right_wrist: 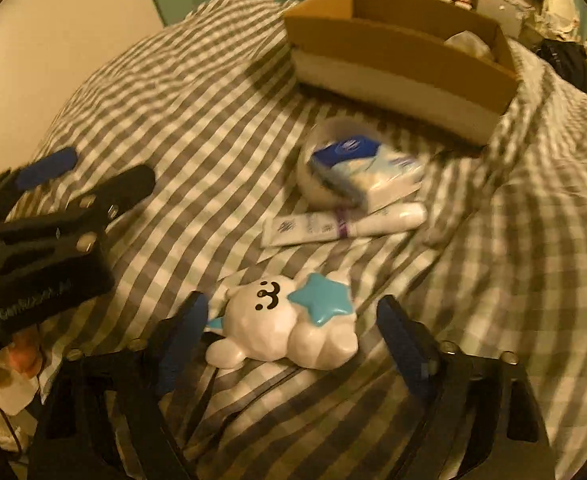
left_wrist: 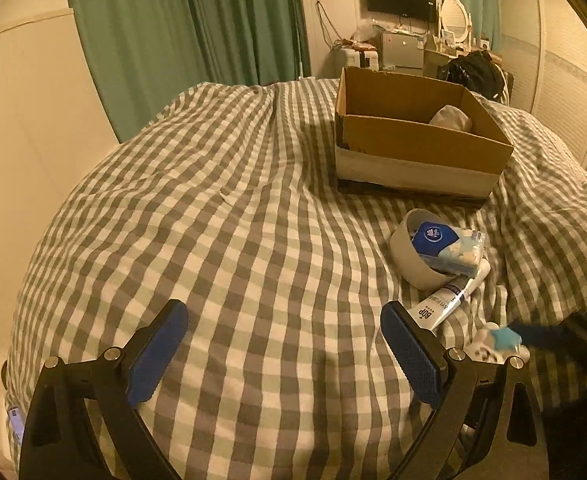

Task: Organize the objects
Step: 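Grasp the tissue pack with the left gripper while the right grasps the bear toy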

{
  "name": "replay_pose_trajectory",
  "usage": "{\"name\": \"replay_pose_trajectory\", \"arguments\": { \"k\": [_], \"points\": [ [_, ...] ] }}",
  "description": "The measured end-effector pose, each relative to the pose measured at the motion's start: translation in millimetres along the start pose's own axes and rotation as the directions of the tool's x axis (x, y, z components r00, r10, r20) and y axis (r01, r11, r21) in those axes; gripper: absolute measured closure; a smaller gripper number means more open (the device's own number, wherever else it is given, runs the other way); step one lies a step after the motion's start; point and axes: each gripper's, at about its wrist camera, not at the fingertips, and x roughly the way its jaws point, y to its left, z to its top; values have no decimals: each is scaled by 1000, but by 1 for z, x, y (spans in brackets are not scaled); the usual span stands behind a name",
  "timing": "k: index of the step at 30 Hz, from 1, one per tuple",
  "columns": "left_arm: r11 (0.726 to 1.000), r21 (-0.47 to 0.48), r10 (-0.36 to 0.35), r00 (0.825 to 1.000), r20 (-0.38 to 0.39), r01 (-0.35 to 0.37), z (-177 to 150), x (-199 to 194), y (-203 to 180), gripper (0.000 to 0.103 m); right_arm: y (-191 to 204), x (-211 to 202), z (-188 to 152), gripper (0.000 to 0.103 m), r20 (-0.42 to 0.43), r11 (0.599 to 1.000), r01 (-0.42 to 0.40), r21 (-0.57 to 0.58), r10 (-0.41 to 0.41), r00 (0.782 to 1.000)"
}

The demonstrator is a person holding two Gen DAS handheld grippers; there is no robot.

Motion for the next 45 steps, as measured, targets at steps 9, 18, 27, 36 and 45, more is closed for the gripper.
{"name": "replay_pose_trajectory", "arguments": {
  "k": [9,18,27,36,45],
  "points": [
    [997,65,-35,999,-9,35,16,10,-23,4,-25,-55,15,41,172,998,64,30,-68,983],
    [974,176,-132,989,-67,142,30,40,-92,4,-94,-84,42,41,251,969,181,168,-219,943],
    [946,259,-171,979,-115,195,37,75,-143,17,-139,-69,43,41,226,961,122,249,-180,957],
    [923,324,-188,977,-96,209,36,72,-146,67,-138,-62,39,42,224,964,114,241,-170,960],
    [934,239,-260,964,-53,265,50,30,-108,81,-123,-79,39,42,260,965,143,218,-199,945]
  ]
}}
